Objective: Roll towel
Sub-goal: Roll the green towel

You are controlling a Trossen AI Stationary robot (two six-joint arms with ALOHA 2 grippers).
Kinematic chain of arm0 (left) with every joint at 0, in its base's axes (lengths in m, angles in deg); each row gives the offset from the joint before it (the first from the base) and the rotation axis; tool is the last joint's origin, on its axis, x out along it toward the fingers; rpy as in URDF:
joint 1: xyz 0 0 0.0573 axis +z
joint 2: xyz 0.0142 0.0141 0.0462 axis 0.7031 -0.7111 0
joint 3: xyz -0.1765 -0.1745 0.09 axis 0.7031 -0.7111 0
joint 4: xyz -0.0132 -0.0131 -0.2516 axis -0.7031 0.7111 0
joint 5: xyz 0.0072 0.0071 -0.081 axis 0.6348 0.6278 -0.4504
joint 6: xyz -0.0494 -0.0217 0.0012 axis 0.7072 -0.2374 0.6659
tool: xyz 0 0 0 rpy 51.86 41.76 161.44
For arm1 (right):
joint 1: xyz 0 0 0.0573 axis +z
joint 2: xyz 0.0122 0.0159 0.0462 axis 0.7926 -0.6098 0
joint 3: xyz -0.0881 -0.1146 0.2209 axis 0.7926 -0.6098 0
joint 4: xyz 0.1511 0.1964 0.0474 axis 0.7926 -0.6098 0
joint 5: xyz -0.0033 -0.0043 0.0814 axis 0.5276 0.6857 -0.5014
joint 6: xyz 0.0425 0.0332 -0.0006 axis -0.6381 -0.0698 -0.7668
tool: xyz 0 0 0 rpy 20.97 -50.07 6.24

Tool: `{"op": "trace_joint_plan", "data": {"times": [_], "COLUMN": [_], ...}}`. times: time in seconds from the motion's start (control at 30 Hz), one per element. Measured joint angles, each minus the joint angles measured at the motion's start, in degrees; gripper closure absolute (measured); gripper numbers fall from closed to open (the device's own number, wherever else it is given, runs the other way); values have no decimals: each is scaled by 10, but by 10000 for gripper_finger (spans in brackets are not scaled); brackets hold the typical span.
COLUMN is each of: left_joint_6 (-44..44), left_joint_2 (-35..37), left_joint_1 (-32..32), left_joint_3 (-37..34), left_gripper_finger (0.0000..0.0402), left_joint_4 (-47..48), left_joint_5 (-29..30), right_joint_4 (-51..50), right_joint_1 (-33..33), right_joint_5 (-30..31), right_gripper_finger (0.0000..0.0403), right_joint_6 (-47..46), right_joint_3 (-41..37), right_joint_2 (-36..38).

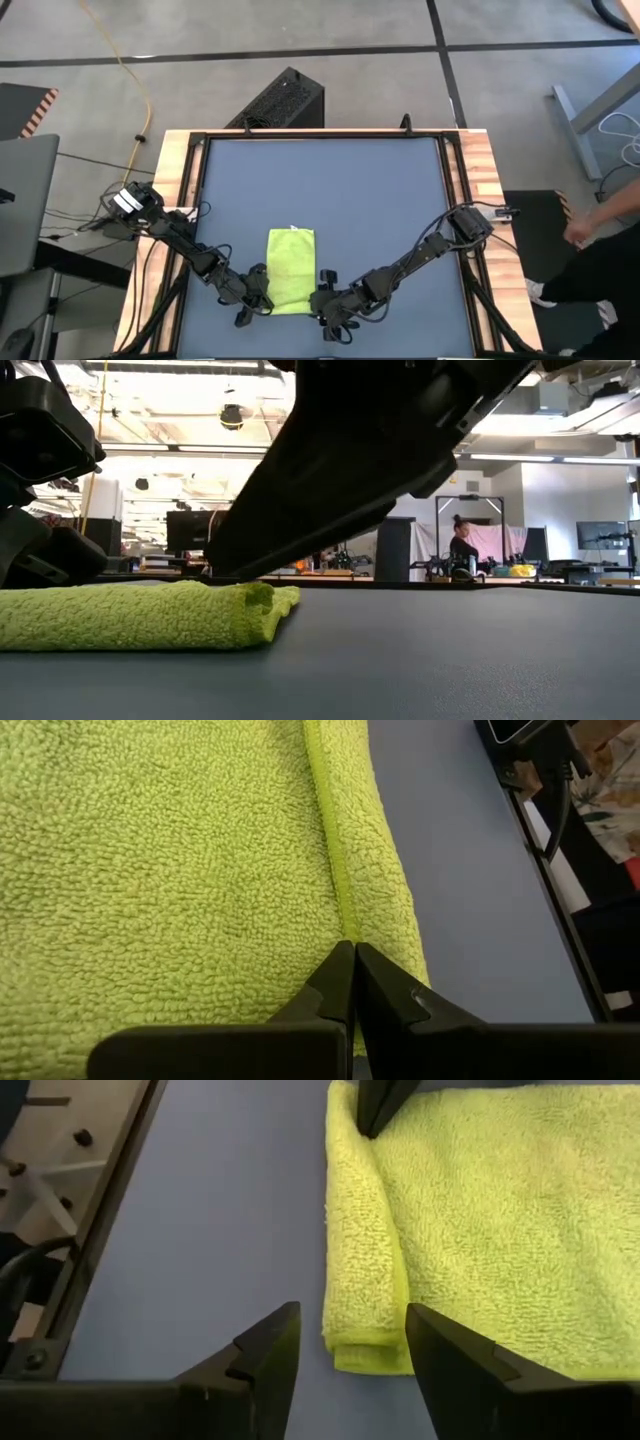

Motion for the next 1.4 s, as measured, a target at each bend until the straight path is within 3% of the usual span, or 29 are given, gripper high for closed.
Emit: {"op": "trace_joint_plan", "data": {"times": [0.5, 0.73, 1.07, 1.2, 1.4], "left_joint_6": [7, 9, 8, 8, 3], "left_joint_2": [0, 0, 0, 0, 0], "left_joint_1": [1, 1, 1, 3, 3], "left_joint_3": [0, 0, 0, 0, 0], "left_gripper_finger": [401, 401, 401, 401, 401], "left_joint_4": [0, 4, 4, 4, 4], "left_joint_5": [-2, -4, -5, -7, -4], "right_joint_4": [45, 47, 12, -2, -7], "right_joint_1": [11, 14, 14, 14, 12], "right_joint_5": [-15, 32, 32, 32, 33], "right_gripper_finger": [202, 202, 204, 228, 309], "right_joint_6": [19, 0, -12, -15, -24], "right_joint_3": [-1, 1, 1, 2, 2], "right_joint_2": [-30, -37, -37, -37, -36]}}
